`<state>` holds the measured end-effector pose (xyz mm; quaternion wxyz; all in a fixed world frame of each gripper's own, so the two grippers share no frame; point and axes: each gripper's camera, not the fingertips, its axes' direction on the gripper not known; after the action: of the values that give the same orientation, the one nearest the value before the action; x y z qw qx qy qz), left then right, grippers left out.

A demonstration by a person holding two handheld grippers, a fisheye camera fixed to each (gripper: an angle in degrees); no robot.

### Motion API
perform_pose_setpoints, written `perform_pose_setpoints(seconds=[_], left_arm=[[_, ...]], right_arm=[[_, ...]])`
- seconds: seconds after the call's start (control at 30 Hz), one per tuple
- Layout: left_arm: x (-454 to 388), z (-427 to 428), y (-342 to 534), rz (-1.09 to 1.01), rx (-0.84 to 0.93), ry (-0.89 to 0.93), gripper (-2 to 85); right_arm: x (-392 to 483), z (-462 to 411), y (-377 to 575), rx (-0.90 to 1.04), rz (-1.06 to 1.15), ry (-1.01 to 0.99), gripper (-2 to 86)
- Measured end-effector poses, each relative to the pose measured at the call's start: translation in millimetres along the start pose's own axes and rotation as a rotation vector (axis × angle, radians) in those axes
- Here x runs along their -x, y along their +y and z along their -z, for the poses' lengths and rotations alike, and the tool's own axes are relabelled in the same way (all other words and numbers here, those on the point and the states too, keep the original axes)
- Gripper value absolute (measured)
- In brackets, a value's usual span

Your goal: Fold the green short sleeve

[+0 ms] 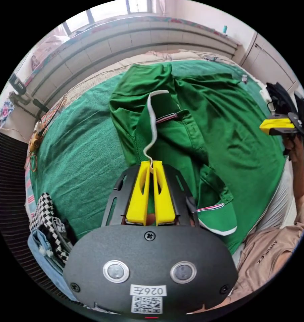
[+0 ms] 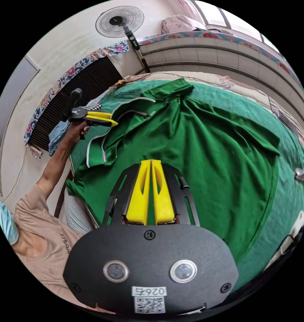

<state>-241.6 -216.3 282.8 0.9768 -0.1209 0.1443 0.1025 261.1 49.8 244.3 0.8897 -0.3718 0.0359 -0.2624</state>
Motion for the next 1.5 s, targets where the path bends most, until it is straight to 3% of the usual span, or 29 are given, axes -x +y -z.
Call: perform_pose_setpoints(seconds=[0.1, 0.3, 0.43, 0.47, 0.57, 0.77, 0.9, 0.97, 1.03, 1.13, 1.2, 1.3, 1.37, 1.5], left_arm=[[14.7, 4.9, 6.9, 0.010, 0.002, 0.030, -0.3], [78.8, 26.7, 74.3, 0.152, -0.202, 0.156, -0.6], [115.8, 25.1, 112.8, 0.173, -0.322, 0.346, -0.8], [123.1, 23.7, 120.1, 0.165, -0.339, 0.377, -0.7], [138.4, 17.5, 135.2, 0.192, -0.332, 0.313, 0.2], [151.8, 19.4, 177.2, 0.274, -0.424, 0.234, 7.1], [113.3, 40.6, 201.6, 0.123, -0.629, 0.262, 10.4], [72.3, 44.9, 201.8, -0.049, -0.712, 0.219, 15.3], [39.1, 37.9, 190.6, -0.199, -0.680, 0.147, 15.8], [-2.6, 6.2, 159.4, -0.379, -0.393, -0.053, 3.3], [-4.2, -7.0, 147.6, -0.386, -0.262, -0.131, 1.1], [29.1, -3.2, 142.5, -0.259, -0.260, -0.021, 0.1], [72.0, -1.6, 142.7, -0.069, -0.272, 0.151, 0.0], [112.6, -9.7, 156.1, 0.156, -0.284, 0.216, 0.7]], right_arm=[[17.3, -31.7, -49.1, 0.040, 0.059, 0.006, 3.2], [46.9, -100.0, -152.5, 0.066, 0.135, 0.086, 10.1], [59.5, -148.1, -215.2, 0.084, 0.155, 0.151, 14.4], [60.1, -161.1, -230.2, 0.095, 0.148, 0.100, 14.2], [65.1, -189.3, -263.2, 0.187, 0.165, -0.104, 1.5], [97.9, -192.7, -312.0, 0.162, 0.158, -0.022, -0.9], [107.8, -209.0, -336.9, 0.215, 0.134, -0.050, 1.1], [118.7, -231.9, -346.8, 0.294, 0.163, -0.052, 6.5], [129.9, -244.3, -346.1, 0.359, 0.210, -0.058, 8.3], [143.1, -230.8, -326.8, 0.339, 0.300, -0.053, 8.8], [140.9, -210.0, -307.1, 0.293, 0.337, -0.019, 8.6], [123.1, -177.8, -262.6, 0.238, 0.369, 0.042, 7.3], [103.8, -162.5, -221.1, 0.216, 0.379, 0.034, 6.3], [77.3, -159.3, -174.7, 0.208, 0.355, -0.066, 5.0]])
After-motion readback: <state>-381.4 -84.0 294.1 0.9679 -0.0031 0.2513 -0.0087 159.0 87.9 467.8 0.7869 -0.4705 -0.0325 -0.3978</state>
